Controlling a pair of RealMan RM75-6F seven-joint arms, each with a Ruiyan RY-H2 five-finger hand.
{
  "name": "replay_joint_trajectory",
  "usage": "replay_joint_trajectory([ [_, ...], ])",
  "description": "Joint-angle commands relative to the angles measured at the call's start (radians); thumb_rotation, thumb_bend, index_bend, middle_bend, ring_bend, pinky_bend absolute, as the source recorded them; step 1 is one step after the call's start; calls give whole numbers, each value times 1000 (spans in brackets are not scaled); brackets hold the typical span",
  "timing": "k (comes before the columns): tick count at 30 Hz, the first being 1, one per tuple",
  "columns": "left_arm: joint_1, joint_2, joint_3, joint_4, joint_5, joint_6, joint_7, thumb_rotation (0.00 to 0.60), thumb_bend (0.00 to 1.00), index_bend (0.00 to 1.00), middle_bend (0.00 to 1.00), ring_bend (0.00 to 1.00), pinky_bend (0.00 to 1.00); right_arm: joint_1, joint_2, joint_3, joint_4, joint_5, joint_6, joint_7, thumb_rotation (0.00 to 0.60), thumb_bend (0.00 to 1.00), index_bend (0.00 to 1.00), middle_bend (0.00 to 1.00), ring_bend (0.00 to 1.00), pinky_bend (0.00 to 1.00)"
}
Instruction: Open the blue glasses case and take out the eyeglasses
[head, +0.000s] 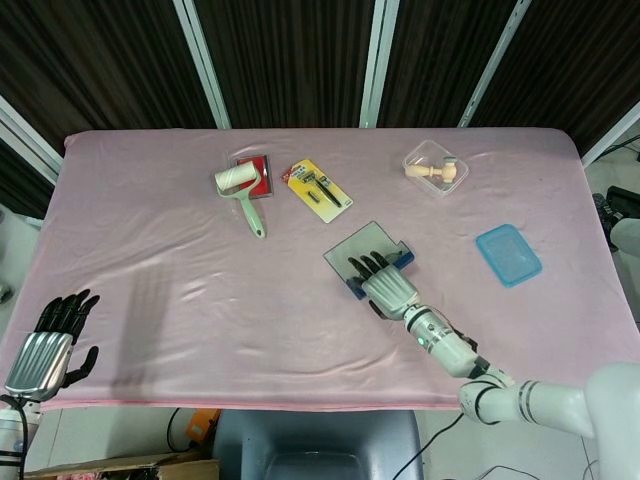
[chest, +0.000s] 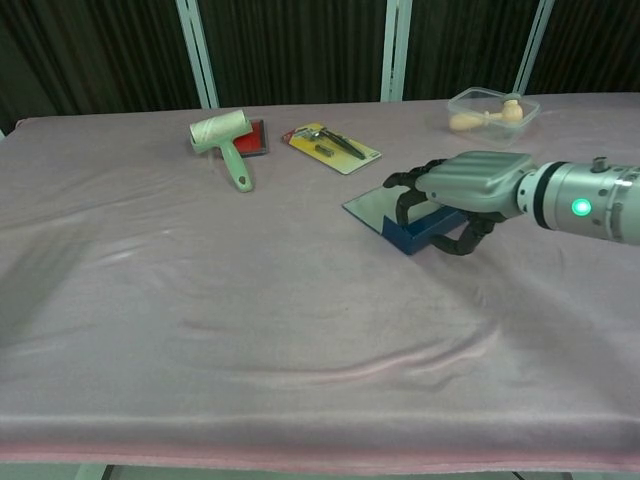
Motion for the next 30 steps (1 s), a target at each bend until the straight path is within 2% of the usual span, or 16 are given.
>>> replay_joint_trajectory([
  [1, 0, -2, 1, -2, -1, -2, 7, 600, 424, 0, 0, 0, 31, -43, 73, -52, -73, -64, 23, 33, 600, 646, 443, 14, 0, 0],
  [6, 1, -6, 4, -8, 4, 0, 24, 600, 423, 0, 0, 0, 31, -105, 152, -110, -111, -155, 74, 81, 600, 645, 443, 14, 0, 0],
  [14, 2, -18, 11, -14, 15, 2, 57, 600, 423, 0, 0, 0, 31, -175, 203, -161, -41, -234, 89, 196, 600, 649, 448, 14, 0, 0],
  [24, -6, -32, 4, -11, -4, -15, 83, 600, 423, 0, 0, 0, 31, -204, 187, -134, 105, -247, 75, 281, 600, 652, 450, 14, 0, 0],
  [30, -17, -41, -3, -5, -29, -43, 97, 600, 424, 0, 0, 0, 31, -174, 131, -91, 221, -213, -12, 317, 600, 653, 450, 14, 0, 0],
])
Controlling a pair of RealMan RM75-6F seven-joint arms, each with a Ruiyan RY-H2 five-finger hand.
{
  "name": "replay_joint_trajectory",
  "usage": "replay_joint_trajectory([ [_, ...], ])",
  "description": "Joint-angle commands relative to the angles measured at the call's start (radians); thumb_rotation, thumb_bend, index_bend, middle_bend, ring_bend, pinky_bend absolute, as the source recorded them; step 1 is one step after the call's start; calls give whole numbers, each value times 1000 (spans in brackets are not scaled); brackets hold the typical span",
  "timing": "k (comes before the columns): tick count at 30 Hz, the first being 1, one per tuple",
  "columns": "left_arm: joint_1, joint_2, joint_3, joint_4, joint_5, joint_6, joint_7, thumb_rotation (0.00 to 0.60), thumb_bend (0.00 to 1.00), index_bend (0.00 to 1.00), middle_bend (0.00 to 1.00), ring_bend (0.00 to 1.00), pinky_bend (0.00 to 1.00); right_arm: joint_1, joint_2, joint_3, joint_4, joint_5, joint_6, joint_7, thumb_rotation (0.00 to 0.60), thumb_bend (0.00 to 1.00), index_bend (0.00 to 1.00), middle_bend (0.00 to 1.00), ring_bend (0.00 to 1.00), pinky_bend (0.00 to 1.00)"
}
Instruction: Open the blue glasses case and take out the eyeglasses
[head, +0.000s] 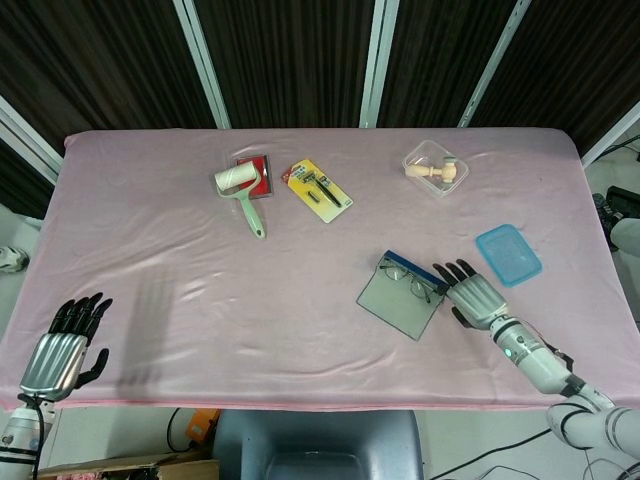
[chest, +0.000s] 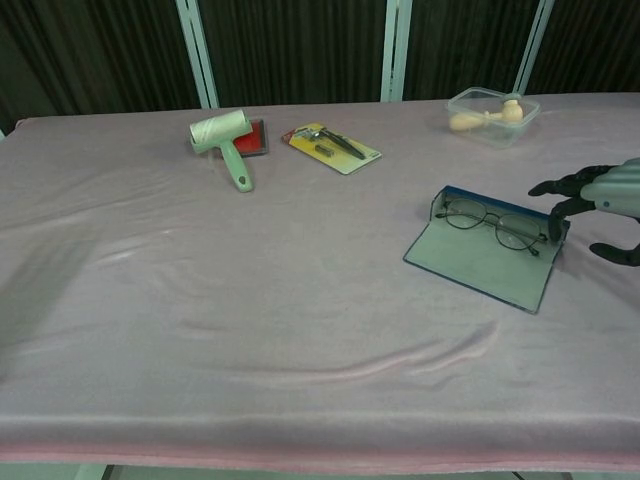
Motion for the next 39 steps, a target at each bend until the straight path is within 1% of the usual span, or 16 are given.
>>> replay_joint_trajectory([
  [1, -6, -5, -4, 2, -13, -13, 8, 600, 424, 0, 0, 0, 31, 27, -50, 35, 79, 25, -60, 14, 600, 653, 450, 14, 0, 0],
  [8, -17, -12, -14, 7, -47, -41, 18, 600, 423, 0, 0, 0, 31, 92, -155, 112, 241, 93, -167, 4, 600, 657, 450, 14, 0, 0],
  [12, -22, -9, -20, 8, -64, -52, 12, 600, 424, 0, 0, 0, 31, 127, -191, 148, 291, 116, -200, -5, 600, 657, 450, 14, 0, 0],
  [16, -24, -7, -25, 13, -73, -56, 2, 600, 424, 0, 0, 0, 31, 156, -218, 175, 326, 127, -202, -38, 600, 657, 450, 14, 0, 0],
  [18, -26, -7, -27, 14, -77, -59, 1, 600, 423, 0, 0, 0, 31, 169, -227, 188, 333, 134, -207, -46, 600, 657, 449, 14, 0, 0],
  [21, -25, -5, -26, 13, -78, -57, -1, 600, 422, 0, 0, 0, 31, 178, -221, 198, 313, 138, -218, -41, 600, 657, 447, 14, 0, 0],
  [27, -23, -3, -22, 9, -70, -51, -3, 600, 424, 0, 0, 0, 31, 157, -177, 197, 245, 118, -169, -30, 600, 656, 442, 14, 0, 0],
  [31, -22, 1, -19, 5, -64, -46, -8, 600, 424, 0, 0, 0, 32, 133, -134, 212, 189, 111, -130, 31, 600, 588, 443, 14, 0, 0],
  [33, -21, 2, -17, 4, -61, -44, -11, 600, 423, 0, 0, 0, 32, 126, -126, 229, 184, 111, -100, 57, 600, 505, 446, 16, 0, 0],
  [36, -22, 3, -16, 5, -60, -47, -13, 600, 423, 0, 0, 0, 32, 133, -158, 263, 231, 135, -68, 47, 600, 433, 458, 25, 0, 0],
  [39, -24, 2, -15, 6, -59, -50, -12, 600, 423, 0, 0, 0, 32, 168, -212, 299, 298, 193, -107, 16, 600, 403, 469, 29, 0, 0],
])
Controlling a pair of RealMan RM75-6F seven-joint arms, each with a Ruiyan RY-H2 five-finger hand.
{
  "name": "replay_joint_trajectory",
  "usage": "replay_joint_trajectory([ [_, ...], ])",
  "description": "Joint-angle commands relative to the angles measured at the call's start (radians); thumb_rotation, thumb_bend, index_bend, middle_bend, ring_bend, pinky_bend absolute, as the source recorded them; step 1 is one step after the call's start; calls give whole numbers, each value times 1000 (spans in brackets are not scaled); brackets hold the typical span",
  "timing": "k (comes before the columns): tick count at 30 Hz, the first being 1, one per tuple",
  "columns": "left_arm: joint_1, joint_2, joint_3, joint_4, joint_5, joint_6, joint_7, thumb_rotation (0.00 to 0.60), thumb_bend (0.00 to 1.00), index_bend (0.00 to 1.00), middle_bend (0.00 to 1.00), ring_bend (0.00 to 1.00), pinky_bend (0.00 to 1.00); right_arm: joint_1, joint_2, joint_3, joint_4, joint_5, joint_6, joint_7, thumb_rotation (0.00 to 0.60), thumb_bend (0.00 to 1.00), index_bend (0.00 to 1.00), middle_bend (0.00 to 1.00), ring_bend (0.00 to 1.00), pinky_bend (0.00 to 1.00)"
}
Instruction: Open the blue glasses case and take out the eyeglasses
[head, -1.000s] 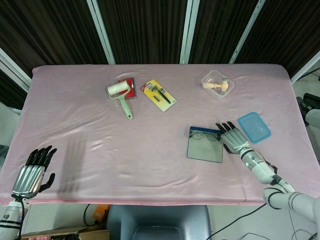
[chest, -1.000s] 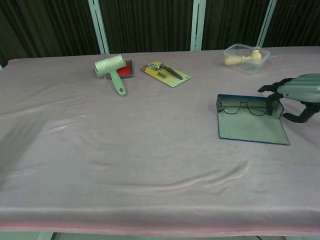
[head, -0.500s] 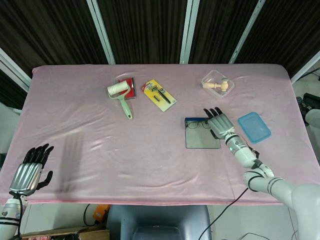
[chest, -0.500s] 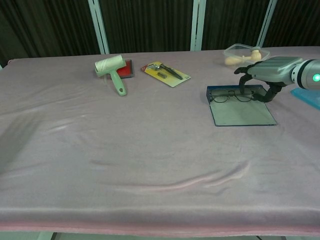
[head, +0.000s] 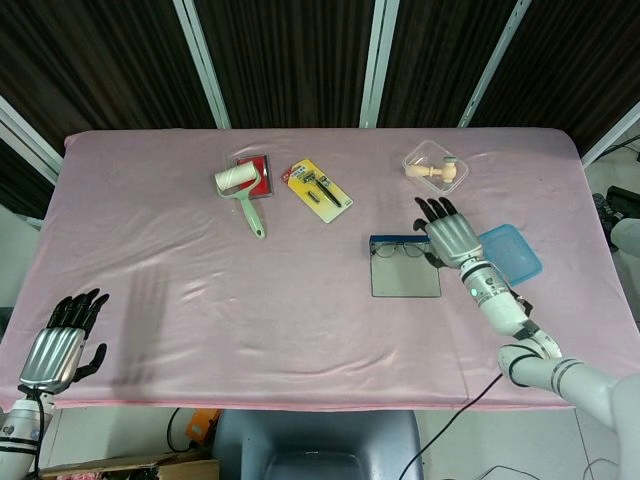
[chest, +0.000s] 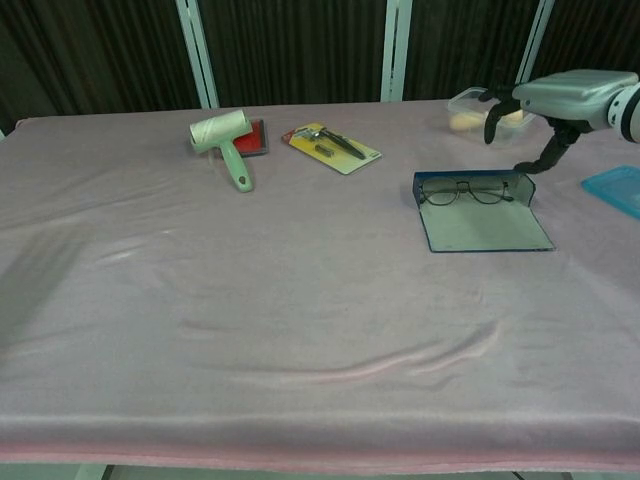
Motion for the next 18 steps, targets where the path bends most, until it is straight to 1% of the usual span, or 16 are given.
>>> replay_joint_trajectory([
  [1, -2, -1, 0, 1, 0, -2, 0, 600, 423, 0, 0, 0, 32, 43, -72, 48, 90, 75, -48, -42, 600, 403, 474, 29, 0, 0],
  [5, -4, -4, 0, 4, -4, -7, 2, 600, 423, 0, 0, 0, 32, 99, -153, 73, 192, 146, -124, -104, 600, 403, 479, 31, 0, 0],
  [8, -7, -5, 0, 7, -8, -15, 4, 600, 424, 0, 0, 0, 32, 128, -195, 76, 245, 177, -169, -135, 600, 403, 494, 31, 0, 0],
  [11, -9, -5, 0, 9, -10, -17, 2, 600, 423, 0, 0, 0, 32, 143, -220, 74, 281, 191, -193, -153, 600, 404, 514, 33, 0, 0],
  [18, -11, -6, 0, 10, -12, -22, 2, 600, 423, 0, 0, 0, 32, 156, -246, 73, 325, 202, -223, -155, 600, 406, 552, 38, 0, 0],
])
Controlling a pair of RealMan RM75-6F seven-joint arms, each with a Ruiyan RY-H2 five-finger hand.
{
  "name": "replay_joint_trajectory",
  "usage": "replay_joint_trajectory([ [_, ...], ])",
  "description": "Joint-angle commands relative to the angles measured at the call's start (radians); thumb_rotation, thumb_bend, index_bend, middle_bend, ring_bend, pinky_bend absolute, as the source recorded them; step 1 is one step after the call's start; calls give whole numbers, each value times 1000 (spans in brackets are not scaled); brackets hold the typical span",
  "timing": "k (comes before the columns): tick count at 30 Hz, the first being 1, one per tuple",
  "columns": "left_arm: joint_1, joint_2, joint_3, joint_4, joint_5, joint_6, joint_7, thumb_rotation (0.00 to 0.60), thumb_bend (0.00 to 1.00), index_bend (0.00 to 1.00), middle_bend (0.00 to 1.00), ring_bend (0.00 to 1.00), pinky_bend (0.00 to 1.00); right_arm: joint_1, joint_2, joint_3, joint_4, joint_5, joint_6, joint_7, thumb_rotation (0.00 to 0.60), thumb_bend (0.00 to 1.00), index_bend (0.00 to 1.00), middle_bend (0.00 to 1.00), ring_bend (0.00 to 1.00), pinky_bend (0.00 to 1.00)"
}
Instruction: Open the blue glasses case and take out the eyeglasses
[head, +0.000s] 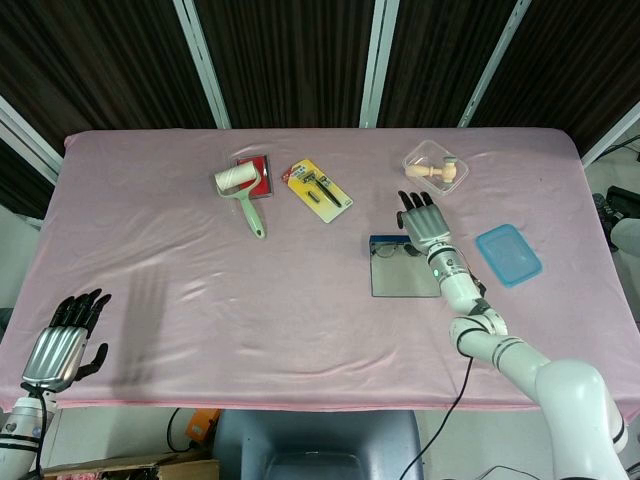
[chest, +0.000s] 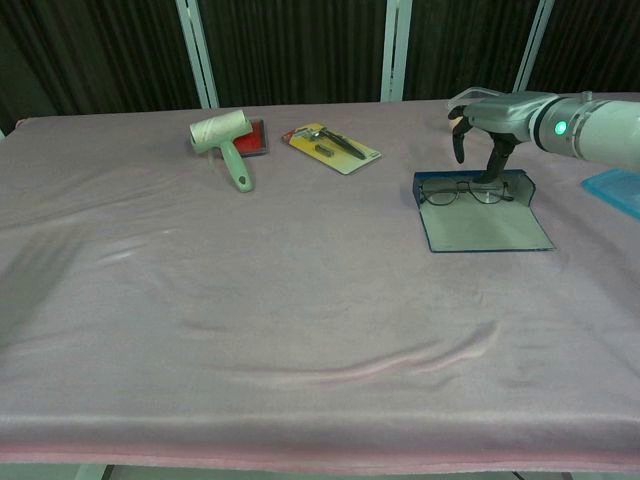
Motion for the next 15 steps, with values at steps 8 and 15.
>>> replay_joint_trajectory([
  [8, -2, 0, 3, 0, 9, 2, -7, 600, 423, 0, 0, 0, 32, 6, -26, -2, 56, -3, -39, 38, 600, 490, 587, 52, 0, 0],
  [15, -5, -2, 5, 5, 11, -2, -10, 600, 423, 0, 0, 0, 31, 8, -18, -4, 52, -16, -43, 48, 600, 525, 590, 53, 0, 0],
])
